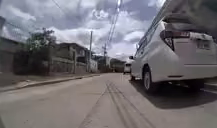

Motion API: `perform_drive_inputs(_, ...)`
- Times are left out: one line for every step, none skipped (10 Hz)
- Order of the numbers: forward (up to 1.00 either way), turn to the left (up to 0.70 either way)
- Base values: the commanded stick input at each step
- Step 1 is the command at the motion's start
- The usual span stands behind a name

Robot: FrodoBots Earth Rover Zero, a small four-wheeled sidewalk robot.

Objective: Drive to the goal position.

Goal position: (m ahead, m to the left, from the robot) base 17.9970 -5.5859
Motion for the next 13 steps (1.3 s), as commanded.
perform_drive_inputs(0.50,0.00)
perform_drive_inputs(0.50,0.00)
perform_drive_inputs(0.50,0.00)
perform_drive_inputs(0.50,0.00)
perform_drive_inputs(0.50,0.00)
perform_drive_inputs(0.50,0.00)
perform_drive_inputs(0.50,0.00)
perform_drive_inputs(0.50,0.00)
perform_drive_inputs(0.50,0.00)
perform_drive_inputs(0.50,0.00)
perform_drive_inputs(0.50,0.00)
perform_drive_inputs(0.50,0.00)
perform_drive_inputs(0.50,0.00)
